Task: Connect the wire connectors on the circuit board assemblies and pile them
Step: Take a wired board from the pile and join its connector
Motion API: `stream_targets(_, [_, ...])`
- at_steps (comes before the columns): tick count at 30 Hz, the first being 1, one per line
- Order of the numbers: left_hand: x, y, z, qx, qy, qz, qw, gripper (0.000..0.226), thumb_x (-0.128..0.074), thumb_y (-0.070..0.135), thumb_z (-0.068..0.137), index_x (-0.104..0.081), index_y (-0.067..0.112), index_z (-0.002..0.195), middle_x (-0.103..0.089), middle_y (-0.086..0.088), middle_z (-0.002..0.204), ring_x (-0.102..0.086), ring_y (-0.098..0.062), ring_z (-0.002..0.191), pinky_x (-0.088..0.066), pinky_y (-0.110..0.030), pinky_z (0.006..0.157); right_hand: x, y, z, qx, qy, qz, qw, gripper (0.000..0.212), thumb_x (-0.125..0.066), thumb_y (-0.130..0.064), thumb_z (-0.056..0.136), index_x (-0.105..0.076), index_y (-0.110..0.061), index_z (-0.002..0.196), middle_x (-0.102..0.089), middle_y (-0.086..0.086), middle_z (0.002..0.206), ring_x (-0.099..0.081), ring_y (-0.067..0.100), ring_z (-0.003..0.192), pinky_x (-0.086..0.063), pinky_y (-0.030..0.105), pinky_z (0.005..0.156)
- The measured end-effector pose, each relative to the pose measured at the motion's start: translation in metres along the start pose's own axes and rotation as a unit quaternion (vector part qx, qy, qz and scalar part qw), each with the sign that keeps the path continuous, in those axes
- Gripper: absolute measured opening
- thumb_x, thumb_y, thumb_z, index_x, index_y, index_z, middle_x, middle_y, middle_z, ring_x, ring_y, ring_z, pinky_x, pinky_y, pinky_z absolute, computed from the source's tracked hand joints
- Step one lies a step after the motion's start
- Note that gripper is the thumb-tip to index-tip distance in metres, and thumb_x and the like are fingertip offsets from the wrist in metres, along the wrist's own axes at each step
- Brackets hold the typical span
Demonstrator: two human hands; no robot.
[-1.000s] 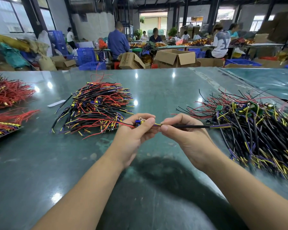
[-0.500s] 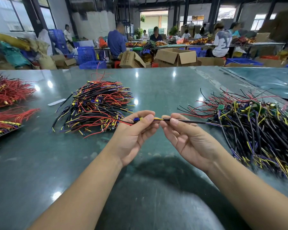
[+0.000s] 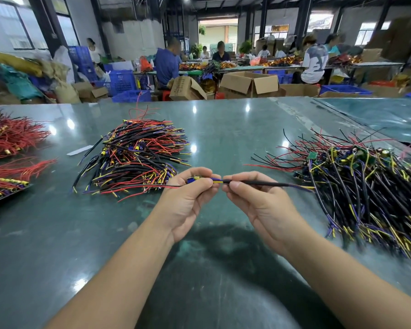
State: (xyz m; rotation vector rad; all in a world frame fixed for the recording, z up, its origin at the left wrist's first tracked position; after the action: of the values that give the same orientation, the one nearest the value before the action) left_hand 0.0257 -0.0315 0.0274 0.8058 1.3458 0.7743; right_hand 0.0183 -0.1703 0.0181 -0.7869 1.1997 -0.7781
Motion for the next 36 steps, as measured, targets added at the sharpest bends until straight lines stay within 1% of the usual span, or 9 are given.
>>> stream_targets(3, [0.003, -0.004, 0.003, 0.038, 0.038, -0.056, 0.997, 0.023, -0.044, -0.013, 0.088, -0.056, 0.007, 0.086, -0.07, -0.007, 0.066, -0.066, -0.01, 0.056, -0.055, -0.015, 0.058, -0.007, 0.001, -0.004, 0.077, -0.002, -0.103, 0.992, 0.023, -0.063, 0.01, 0.08, -0.07, -0.012, 0.075, -0.074, 0.009, 0.085, -0.07, 0.019, 0.085, -0.053, 0.021, 0.076])
stream_targets(5, [0.004, -0.007, 0.004, 0.066, 0.054, -0.102, 0.991, 0.021, -0.044, -0.011, 0.088, -0.056, 0.007, 0.09, -0.07, -0.006, 0.066, -0.066, -0.011, 0.056, -0.055, -0.016, 0.057, -0.008, -0.001, -0.004, 0.1, -0.001, -0.118, 0.988, 0.024, -0.064, 0.009, 0.081, -0.07, -0.013, 0.075, -0.075, 0.009, 0.087, -0.07, 0.021, 0.088, -0.052, 0.021, 0.076])
stream_targets(10, [0.003, -0.01, 0.005, 0.083, 0.077, -0.103, 0.988, 0.028, -0.038, -0.01, 0.088, -0.058, 0.009, 0.093, -0.067, -0.001, 0.06, -0.061, -0.007, 0.05, -0.052, -0.014, 0.054, -0.007, 0.003, -0.005, 0.076, 0.0, -0.114, 0.991, 0.023, -0.065, 0.006, 0.082, -0.073, -0.014, 0.076, -0.074, 0.012, 0.09, -0.069, 0.023, 0.091, -0.053, 0.028, 0.082])
stream_targets(14, [0.002, -0.007, 0.005, 0.071, 0.064, -0.098, 0.991, 0.035, -0.034, -0.012, 0.088, -0.059, 0.01, 0.099, -0.069, 0.002, 0.064, -0.063, -0.004, 0.053, -0.052, -0.014, 0.054, -0.008, 0.005, -0.004, 0.039, -0.006, -0.025, 0.999, 0.021, -0.064, 0.008, 0.079, -0.074, -0.011, 0.076, -0.073, 0.013, 0.087, -0.068, 0.022, 0.089, -0.054, 0.029, 0.086])
stream_targets(18, [-0.002, -0.006, 0.003, 0.042, 0.018, -0.118, 0.992, 0.028, -0.056, -0.009, 0.078, -0.058, 0.009, 0.099, -0.071, -0.008, 0.077, -0.069, -0.012, 0.067, -0.055, -0.017, 0.062, -0.005, 0.001, 0.002, 0.015, 0.052, 0.122, 0.991, 0.017, -0.061, 0.01, 0.075, -0.069, -0.004, 0.069, -0.072, 0.014, 0.08, -0.07, 0.02, 0.077, -0.056, 0.024, 0.077])
stream_targets(22, [-0.004, -0.004, 0.001, 0.0, -0.023, -0.061, 0.998, 0.024, -0.062, 0.004, 0.069, -0.062, 0.009, 0.093, -0.071, -0.011, 0.077, -0.072, -0.018, 0.073, -0.057, -0.021, 0.066, 0.004, -0.001, 0.006, -0.025, 0.108, 0.152, 0.982, 0.018, -0.058, 0.009, 0.082, -0.061, -0.008, 0.077, -0.072, 0.008, 0.073, -0.07, 0.014, 0.067, -0.057, 0.021, 0.07])
stream_targets(27, [-0.003, -0.007, -0.001, -0.012, -0.044, 0.006, 0.999, 0.025, -0.064, 0.004, 0.068, -0.07, 0.009, 0.092, -0.072, -0.008, 0.081, -0.07, -0.014, 0.074, -0.055, -0.018, 0.065, 0.003, 0.001, 0.004, -0.075, 0.05, 0.056, 0.994, 0.017, -0.07, -0.008, 0.064, -0.061, -0.009, 0.078, -0.069, 0.005, 0.071, -0.066, 0.01, 0.063, -0.054, 0.017, 0.063])
stream_targets(32, [-0.004, -0.01, -0.001, -0.026, -0.059, 0.062, 0.996, 0.028, -0.068, 0.005, 0.067, -0.074, 0.013, 0.092, -0.073, -0.007, 0.087, -0.069, -0.012, 0.078, -0.055, -0.017, 0.068, 0.003, 0.001, 0.003, -0.099, 0.073, 0.074, 0.99, 0.013, -0.065, 0.001, 0.077, -0.059, -0.01, 0.076, -0.07, 0.005, 0.068, -0.067, 0.009, 0.06, -0.055, 0.017, 0.061])
stream_targets(36, [-0.003, -0.011, 0.0, -0.069, -0.048, 0.13, 0.988, 0.03, -0.065, -0.005, 0.078, -0.077, 0.02, 0.088, -0.071, -0.003, 0.085, -0.065, -0.015, 0.082, -0.053, -0.019, 0.077, 0.004, 0.003, 0.003, -0.134, 0.097, 0.141, 0.976, 0.014, -0.061, 0.005, 0.081, -0.058, -0.008, 0.079, -0.068, 0.006, 0.064, -0.067, 0.011, 0.056, -0.055, 0.018, 0.058])
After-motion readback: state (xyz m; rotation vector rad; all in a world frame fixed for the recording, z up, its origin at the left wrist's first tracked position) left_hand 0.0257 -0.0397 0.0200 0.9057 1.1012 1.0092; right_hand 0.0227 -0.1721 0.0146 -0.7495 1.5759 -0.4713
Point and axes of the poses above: each hand's wrist, its own z-axis towards the middle knuckle, its own x-axis out of the back of the hand, y = z × x, the point moved 3 cm from there along z, towards the middle knuckle
